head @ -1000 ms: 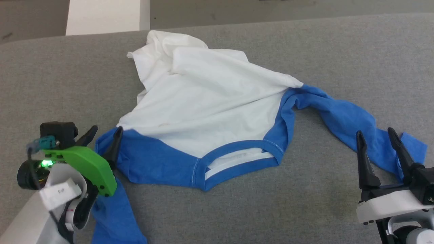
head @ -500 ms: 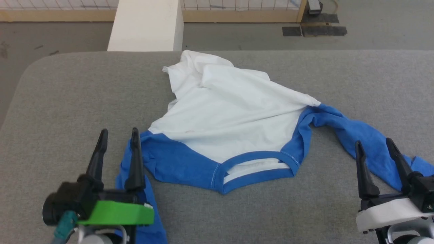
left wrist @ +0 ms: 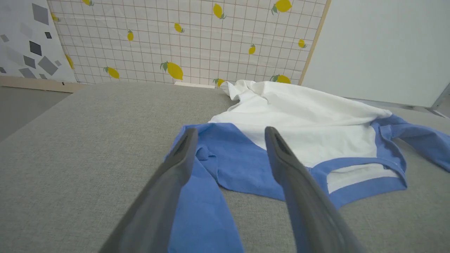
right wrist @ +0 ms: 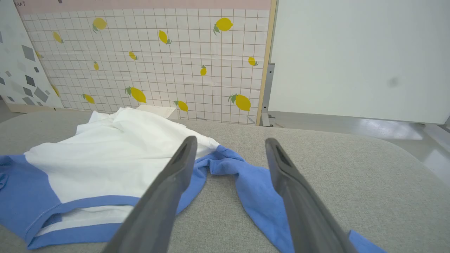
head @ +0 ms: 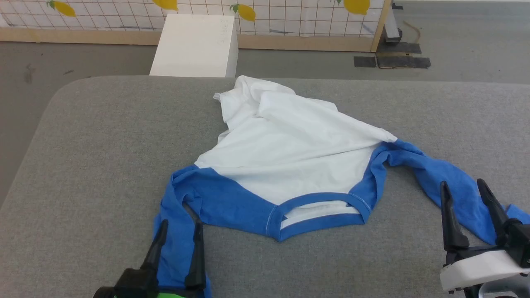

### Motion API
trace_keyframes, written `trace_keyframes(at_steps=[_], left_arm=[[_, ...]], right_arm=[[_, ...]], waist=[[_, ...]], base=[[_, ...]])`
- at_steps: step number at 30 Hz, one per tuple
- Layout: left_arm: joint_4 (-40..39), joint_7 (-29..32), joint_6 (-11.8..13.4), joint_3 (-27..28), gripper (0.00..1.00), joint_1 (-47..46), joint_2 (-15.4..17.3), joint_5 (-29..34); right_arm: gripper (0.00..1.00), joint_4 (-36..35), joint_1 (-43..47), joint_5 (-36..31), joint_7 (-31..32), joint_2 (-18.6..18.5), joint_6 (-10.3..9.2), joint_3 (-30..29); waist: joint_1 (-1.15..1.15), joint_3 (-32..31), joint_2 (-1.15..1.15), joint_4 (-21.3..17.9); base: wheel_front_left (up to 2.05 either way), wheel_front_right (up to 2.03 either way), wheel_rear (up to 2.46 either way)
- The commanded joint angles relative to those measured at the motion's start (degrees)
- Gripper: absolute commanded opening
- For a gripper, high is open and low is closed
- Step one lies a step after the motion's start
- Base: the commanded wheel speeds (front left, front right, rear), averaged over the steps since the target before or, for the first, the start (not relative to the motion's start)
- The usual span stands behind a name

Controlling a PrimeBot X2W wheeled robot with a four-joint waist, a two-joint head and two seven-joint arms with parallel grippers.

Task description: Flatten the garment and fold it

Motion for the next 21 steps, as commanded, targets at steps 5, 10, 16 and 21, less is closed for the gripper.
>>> trace_keyframes(at_steps=[5,10,16,21], left_arm=[[2.0,4.5,-3.9,-2.2,1.0,-5.9,3.2,2.2],[4.9,16.2,-8.1,-5.7,1.0,-12.6,5.5,2.1],[9.3,30.0,-11.8,-9.4,1.0,-18.5,6.7,1.2],[12.6,33.1,-12.4,-10.6,1.0,-21.8,7.6,2.7]], right_arm=[[1.0,-0.2,0.6,0.6,-0.6,0.0,-0.09,0.0],[1.0,0.0,0.1,1.2,-0.7,0.0,-0.09,0.6],[1.0,0.4,-0.9,1.7,-1.0,0.0,-0.09,0.9],[1.0,0.3,-1.8,1.9,-1.3,0.0,-0.09,0.7]], waist=[[0.0,0.7,0.0,0.2],[0.0,2.0,0.0,-0.5],[0.0,4.5,0.0,-2.0],[0.0,7.0,0.0,-3.3]], base=[[0.0,0.0,0.0],[0.0,0.0,0.0],[0.0,0.0,0.0],[0.0,0.0,0.0]])
